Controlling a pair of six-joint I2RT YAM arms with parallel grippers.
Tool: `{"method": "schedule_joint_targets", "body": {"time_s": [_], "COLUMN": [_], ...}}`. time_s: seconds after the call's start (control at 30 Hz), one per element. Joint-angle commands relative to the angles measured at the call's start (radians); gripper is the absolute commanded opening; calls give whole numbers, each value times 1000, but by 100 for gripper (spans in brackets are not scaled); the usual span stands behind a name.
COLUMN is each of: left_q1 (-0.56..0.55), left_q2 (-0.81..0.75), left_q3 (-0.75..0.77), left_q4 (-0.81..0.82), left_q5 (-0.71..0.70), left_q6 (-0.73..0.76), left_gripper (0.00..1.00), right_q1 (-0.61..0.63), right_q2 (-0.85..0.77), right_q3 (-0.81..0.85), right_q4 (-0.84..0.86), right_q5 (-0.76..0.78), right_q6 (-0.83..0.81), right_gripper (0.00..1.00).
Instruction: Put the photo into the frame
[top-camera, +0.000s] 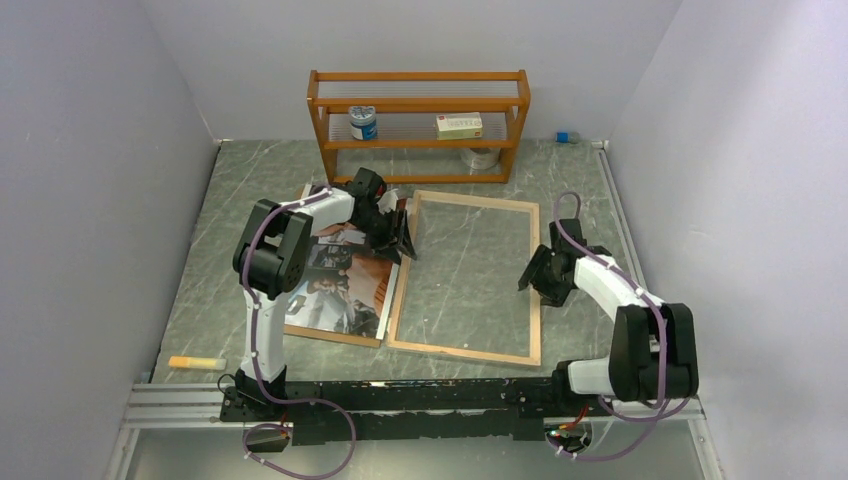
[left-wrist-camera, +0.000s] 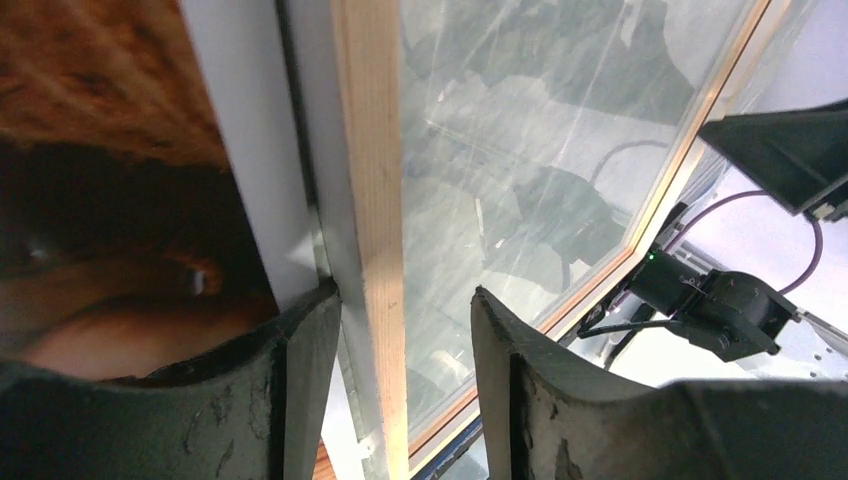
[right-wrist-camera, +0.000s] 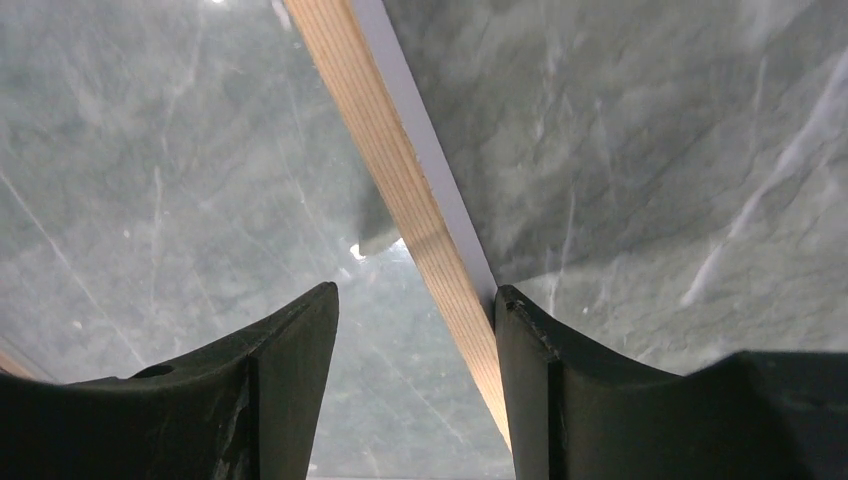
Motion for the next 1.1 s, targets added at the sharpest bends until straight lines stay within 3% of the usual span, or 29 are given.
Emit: {"method": "schedule_joint_targets", "body": {"time_s": [0.0,0.13,0.27,0.4,0.77,0.93,1.07], "left_q1": [-67,-89,-86,-79,18,57,57], "left_q2": [8,18,12,-31,-207,-242,-254], "left_q3": [12,43,87,116,82,-17,-79], "left_q4": [14,-10,-98,-139,-144,-82,-50], "left_q5": [150,135,-33,-105,-226,-151,-134], "left_q6": [26,58,75,95,92,52,25], "left_gripper": [56,60,64,73,80,79,79], "right_q1": [-12,-30,-39,-38,-30,-29,-29], "right_q2": [37,53,57,-16,-130,-105,-99], "right_q3": [98,120,181,218,180,125,71], "right_q4": [146,153,55,-20,119,37,-20], "right_q5": [-72,-9,129,231,-84,-19,18], "right_q6": [-8,-16,9,33,50,95,93], "right_gripper": [61,62,66,68,65,64,68]}}
